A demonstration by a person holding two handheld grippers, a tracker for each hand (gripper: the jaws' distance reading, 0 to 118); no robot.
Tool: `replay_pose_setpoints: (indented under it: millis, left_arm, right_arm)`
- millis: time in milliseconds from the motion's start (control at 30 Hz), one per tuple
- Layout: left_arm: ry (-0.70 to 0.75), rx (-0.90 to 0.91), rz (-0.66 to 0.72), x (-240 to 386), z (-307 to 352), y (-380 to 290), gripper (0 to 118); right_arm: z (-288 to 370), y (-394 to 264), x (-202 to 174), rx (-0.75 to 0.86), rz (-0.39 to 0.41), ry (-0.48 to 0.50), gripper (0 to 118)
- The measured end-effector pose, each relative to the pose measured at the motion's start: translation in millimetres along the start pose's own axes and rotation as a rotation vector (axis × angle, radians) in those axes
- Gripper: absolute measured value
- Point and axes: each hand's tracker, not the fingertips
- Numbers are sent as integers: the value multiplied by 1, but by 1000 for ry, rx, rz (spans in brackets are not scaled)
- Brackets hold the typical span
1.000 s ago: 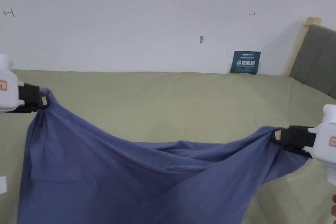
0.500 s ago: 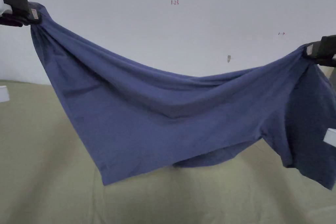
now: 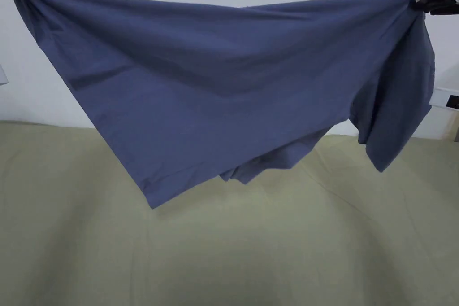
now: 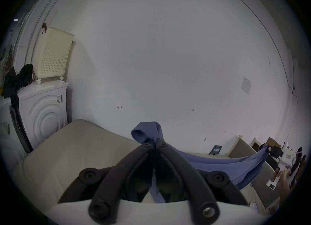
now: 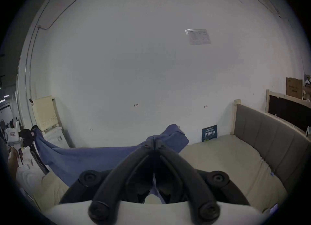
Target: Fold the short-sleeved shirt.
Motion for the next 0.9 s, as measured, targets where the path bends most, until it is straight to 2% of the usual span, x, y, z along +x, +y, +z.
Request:
replay_pose_setpoints:
  millis: [67, 167, 367, 567, 767, 900]
  left_arm:
    - [4, 11, 12, -2, -2, 2, 0]
    - [4, 16, 13, -6, -6, -2, 0]
    - [-6, -18, 28, -14, -8, -42, 0]
    - [-62, -101, 54, -42, 2, -108, 0]
    - [-97, -175, 102, -69, 30, -173, 0]
    - [-127, -204, 111, -85, 79, -233, 0]
  right_arm:
    - [0, 2, 2, 3, -24, 16, 2]
    - [1, -3, -2, 12, -20, 14, 2]
    - [2, -30, 5, -36, -23, 28, 2]
    - [14, -91, 21, -124, -32, 62, 2]
    - [45, -162, 41, -211, -43, 52, 2]
    - [71, -213, 52, -307, -63, 84, 2]
